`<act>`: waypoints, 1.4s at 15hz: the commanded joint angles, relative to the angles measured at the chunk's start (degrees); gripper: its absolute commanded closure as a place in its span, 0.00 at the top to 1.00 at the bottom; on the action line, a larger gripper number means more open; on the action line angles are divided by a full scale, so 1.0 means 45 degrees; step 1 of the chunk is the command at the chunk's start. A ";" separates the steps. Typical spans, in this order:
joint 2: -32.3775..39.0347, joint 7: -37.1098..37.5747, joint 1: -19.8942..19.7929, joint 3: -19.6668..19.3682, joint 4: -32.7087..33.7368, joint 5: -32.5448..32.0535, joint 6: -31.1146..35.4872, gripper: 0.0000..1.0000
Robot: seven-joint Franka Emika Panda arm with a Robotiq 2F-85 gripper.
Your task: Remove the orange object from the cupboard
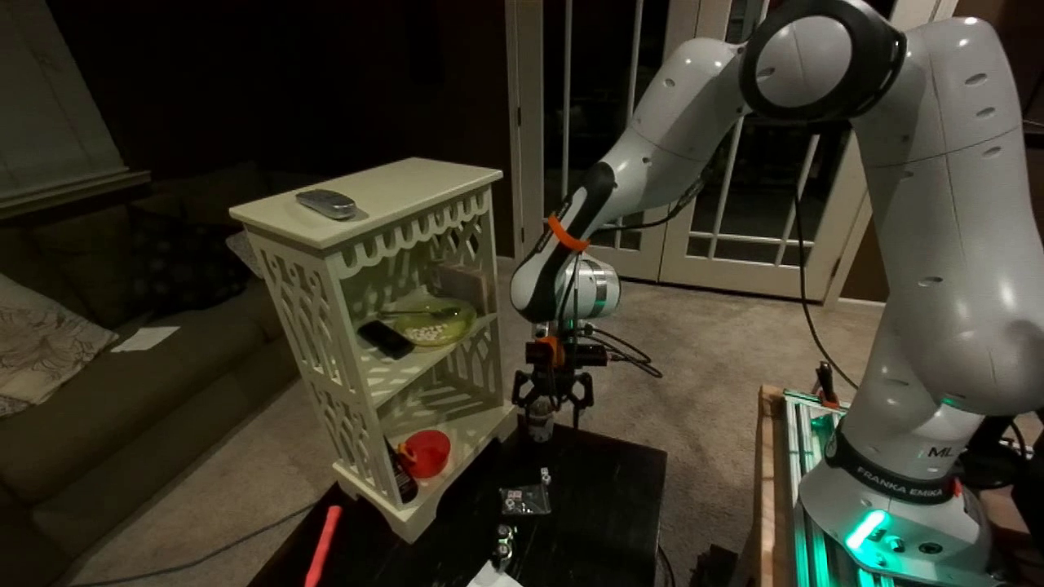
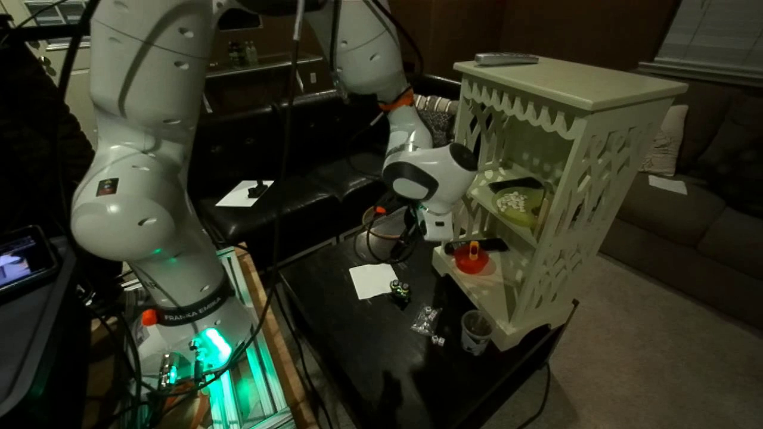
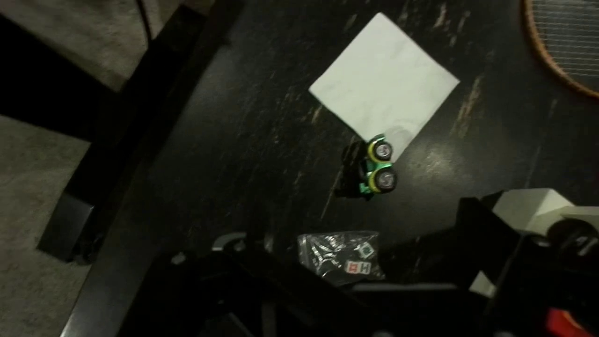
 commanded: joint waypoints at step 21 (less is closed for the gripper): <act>0.5052 -0.9863 -0.1781 0.4407 0.5338 1.1670 0.7179 1.00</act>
